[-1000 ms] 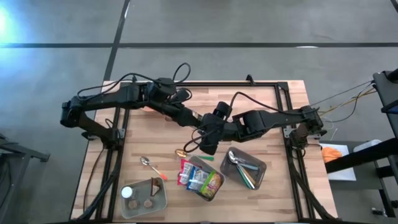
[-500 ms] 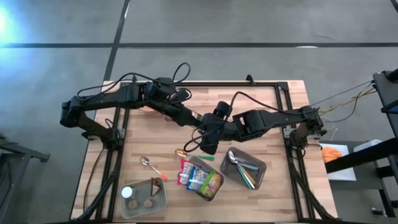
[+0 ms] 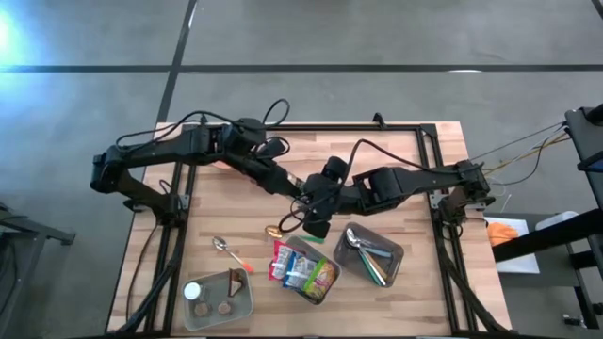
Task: Pick & Place Food Item
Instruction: Put the gold seasoning bottle into the left gray bin
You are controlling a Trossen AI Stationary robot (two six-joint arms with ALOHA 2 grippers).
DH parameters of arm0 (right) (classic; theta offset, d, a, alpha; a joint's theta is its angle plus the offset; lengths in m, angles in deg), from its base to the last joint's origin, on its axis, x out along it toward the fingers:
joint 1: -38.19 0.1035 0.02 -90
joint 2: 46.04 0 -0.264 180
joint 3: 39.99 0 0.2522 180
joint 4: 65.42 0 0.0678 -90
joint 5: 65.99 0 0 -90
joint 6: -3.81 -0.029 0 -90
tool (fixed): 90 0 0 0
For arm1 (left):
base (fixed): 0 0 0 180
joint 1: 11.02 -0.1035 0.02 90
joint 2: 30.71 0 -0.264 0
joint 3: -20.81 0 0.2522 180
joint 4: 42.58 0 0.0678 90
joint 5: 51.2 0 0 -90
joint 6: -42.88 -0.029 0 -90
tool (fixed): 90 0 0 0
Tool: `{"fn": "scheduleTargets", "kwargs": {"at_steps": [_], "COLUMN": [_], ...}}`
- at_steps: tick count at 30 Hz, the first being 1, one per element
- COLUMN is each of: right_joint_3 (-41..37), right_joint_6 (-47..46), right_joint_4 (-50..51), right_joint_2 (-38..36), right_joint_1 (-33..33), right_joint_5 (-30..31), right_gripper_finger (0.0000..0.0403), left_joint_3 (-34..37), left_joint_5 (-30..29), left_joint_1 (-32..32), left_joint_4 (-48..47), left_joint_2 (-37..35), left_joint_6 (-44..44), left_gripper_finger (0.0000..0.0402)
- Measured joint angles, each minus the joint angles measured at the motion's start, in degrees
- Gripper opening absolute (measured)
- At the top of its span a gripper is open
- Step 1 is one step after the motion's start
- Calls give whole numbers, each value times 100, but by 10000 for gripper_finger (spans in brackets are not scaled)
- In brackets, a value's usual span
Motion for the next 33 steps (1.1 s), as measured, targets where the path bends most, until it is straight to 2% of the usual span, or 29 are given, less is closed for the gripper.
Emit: {"fn": "scheduleTargets", "kwargs": {"at_steps": [8, 13, 19, 23, 26, 33], "right_joint_3": [0, 60, 128, 112, 130, 113], "right_joint_6": [-28, 138, 213, 249, 272, 241], "right_joint_4": [-44, -238, -164, -241, -207, -211], "right_joint_2": [9, 20, -17, -15, -2, -4], "right_joint_1": [44, 68, 76, 68, 72, 70], "right_joint_5": [-59, -270, -379, -393, -402, -398], "right_gripper_finger": [298, 275, 300, 320, 329, 331], "left_joint_3": [-7, -7, -4, 17, -17, -4], "left_joint_5": [127, 133, 247, -664, -764, -678], "left_joint_1": [-12, -11, 1, -37, -54, -42], "left_joint_4": [-664, -1143, -2201, -2617, -2320, -2626], "left_joint_2": [-280, -577, -1051, -1175, -1314, -1422], "left_joint_6": [-686, -1013, -1130, -849, -831, -961], "left_gripper_finger": [270, 269, 269, 269, 269, 269]}}
